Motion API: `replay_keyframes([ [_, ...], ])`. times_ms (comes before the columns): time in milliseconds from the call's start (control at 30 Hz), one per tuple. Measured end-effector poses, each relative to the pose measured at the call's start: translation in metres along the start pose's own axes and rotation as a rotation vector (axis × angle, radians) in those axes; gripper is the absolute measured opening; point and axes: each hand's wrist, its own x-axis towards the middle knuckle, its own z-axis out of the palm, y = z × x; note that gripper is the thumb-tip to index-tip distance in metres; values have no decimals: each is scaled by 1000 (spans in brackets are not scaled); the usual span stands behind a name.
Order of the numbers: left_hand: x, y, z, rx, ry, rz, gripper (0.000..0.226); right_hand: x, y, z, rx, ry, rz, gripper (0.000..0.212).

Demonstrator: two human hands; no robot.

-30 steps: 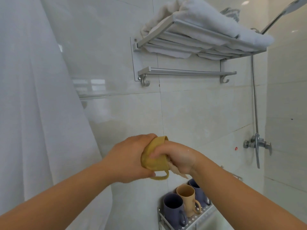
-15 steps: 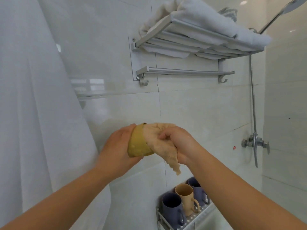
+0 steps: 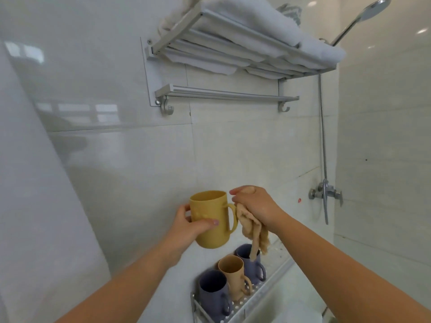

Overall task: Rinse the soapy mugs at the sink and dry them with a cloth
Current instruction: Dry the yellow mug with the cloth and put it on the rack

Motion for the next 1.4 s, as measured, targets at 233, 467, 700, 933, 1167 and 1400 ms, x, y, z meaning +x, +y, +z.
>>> replay_keyframes([
  [233,79,-26,88,256,-119,-6,81,40,61,-76,-45,69,181,25],
  [467,152,-75,158,430,-207,-14,82,90,145,-120,-99,174,313,22],
  [700,207,-139,192,977,-172,62,49,128,227,-120,-147,226,422,19],
  [933,208,-172,207,1188,-136,-27,61,139,288,-106,-242,176,501,25],
  [1167,207,-193,209,1549,-134,6,50,136,315,-91,-325,90,507,26],
  [1400,198,-192,211,1680,-135,16,48,130,313,-91,-344,55,514,29],
])
